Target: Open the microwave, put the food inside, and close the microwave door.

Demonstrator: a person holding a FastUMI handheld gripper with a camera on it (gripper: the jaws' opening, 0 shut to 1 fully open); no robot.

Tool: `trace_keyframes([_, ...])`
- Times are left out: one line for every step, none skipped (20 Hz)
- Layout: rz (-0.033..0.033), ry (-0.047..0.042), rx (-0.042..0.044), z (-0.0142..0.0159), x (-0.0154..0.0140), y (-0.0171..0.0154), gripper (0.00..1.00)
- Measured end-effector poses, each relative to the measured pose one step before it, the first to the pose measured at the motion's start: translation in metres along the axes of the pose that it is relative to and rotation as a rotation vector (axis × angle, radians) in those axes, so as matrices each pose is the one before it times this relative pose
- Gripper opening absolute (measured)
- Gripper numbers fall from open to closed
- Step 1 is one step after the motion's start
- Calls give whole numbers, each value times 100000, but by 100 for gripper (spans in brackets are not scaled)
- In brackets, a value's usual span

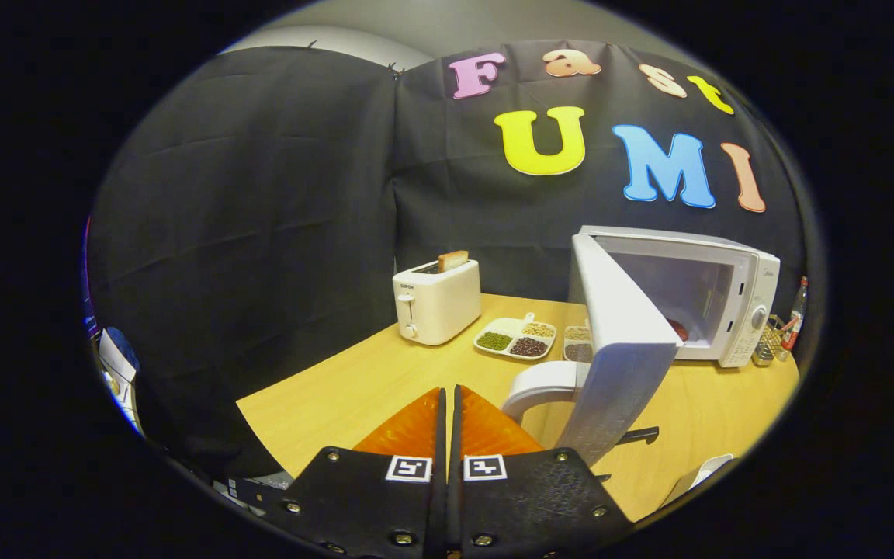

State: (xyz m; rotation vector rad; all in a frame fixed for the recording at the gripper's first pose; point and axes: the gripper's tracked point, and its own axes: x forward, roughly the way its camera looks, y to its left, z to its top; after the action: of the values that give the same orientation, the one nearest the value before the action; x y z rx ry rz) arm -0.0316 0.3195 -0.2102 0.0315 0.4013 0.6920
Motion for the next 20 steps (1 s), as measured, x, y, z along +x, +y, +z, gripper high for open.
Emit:
trace_keyframes([-883, -36, 35, 40, -212, -756, 1])
trace_keyframes([-966, -85, 298, 75, -108, -852, 1])
trace_keyframes([-1137, -36, 429, 144, -166, -795, 1])
trace_keyframes([-1391, 21, 370, -20, -45, -925, 1])
trace_keyframes([-1461, -109, 323, 153, -135, -958, 1])
trace_keyframes([-1509, -74, 454, 115, 3, -1031, 1])
trace_keyframes([-1287, 103, 427, 129, -34, -932, 1])
trace_keyframes([-1689, 73, 457, 53, -74, -1129, 1])
trace_keyframes([-1386, -69, 362, 176, -31, -954, 1])
trace_keyframes([-1479, 50, 546, 122, 67, -1021, 1])
trace_keyframes([-1230, 10, 590, 124, 62, -988, 1])
trace_keyframes([-1277, -52, 467, 146, 102, -825, 1])
trace_keyframes([-1426, -43, 246, 150, 86, -962, 1])
trace_keyframes([-1346, -29, 311, 132, 97, -905, 1])
trace_keyframes([-1534, 72, 539, 77, 187, -985, 1])
trace_keyframes([-948, 104, 754, 121, 256, -773, 1])
trace_keyframes([-963, 91, 440, 135, 230, -828, 1])
trace_keyframes([-1194, 47, -163, 124, 285, -821, 1])
trace_keyframes([-1254, 111, -98, 118, 181, -741, 1])
trace_keyframes([-1310, -23, 313, 86, 329, -902, 1])
